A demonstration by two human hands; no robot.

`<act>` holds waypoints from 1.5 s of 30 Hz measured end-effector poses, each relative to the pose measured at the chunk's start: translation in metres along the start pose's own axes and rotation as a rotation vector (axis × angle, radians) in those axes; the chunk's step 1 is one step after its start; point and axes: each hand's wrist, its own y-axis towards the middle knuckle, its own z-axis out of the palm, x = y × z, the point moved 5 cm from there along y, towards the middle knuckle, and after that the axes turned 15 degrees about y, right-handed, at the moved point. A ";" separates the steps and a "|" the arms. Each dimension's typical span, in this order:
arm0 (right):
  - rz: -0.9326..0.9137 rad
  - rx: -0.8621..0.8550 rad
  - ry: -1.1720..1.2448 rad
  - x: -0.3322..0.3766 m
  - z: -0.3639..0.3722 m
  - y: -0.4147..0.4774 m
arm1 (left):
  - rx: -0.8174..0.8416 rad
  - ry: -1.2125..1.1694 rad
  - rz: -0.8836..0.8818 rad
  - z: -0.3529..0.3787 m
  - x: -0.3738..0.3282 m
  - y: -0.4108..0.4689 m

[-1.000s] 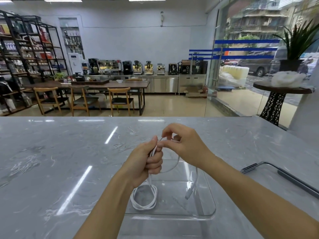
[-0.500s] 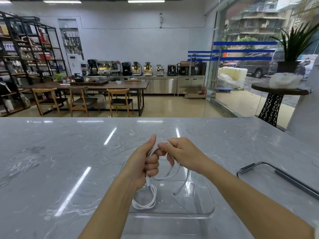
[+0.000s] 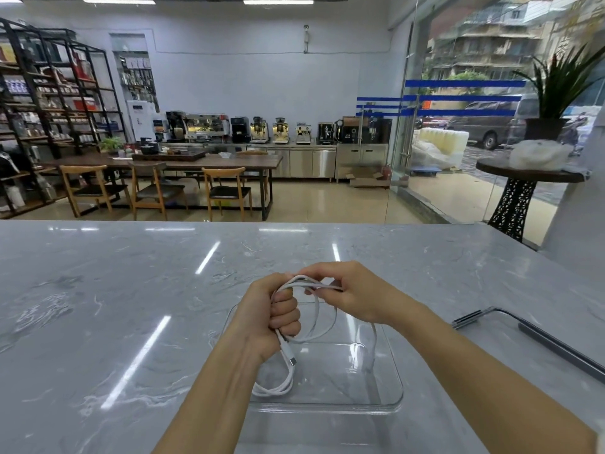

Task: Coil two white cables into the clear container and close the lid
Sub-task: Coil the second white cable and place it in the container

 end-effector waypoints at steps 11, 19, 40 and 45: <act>0.236 -0.129 0.105 -0.030 -0.027 -0.011 | -0.106 -0.192 0.083 -0.028 -0.009 0.008; 0.370 -0.059 0.214 -0.011 -0.025 -0.012 | -0.190 -0.167 0.044 -0.032 0.012 0.020; 0.251 -0.158 0.400 -0.040 0.016 0.006 | -0.109 -0.152 0.010 -0.011 0.014 0.013; 0.259 0.025 0.672 -0.050 0.033 0.000 | -0.034 -0.161 -0.015 -0.002 0.016 0.009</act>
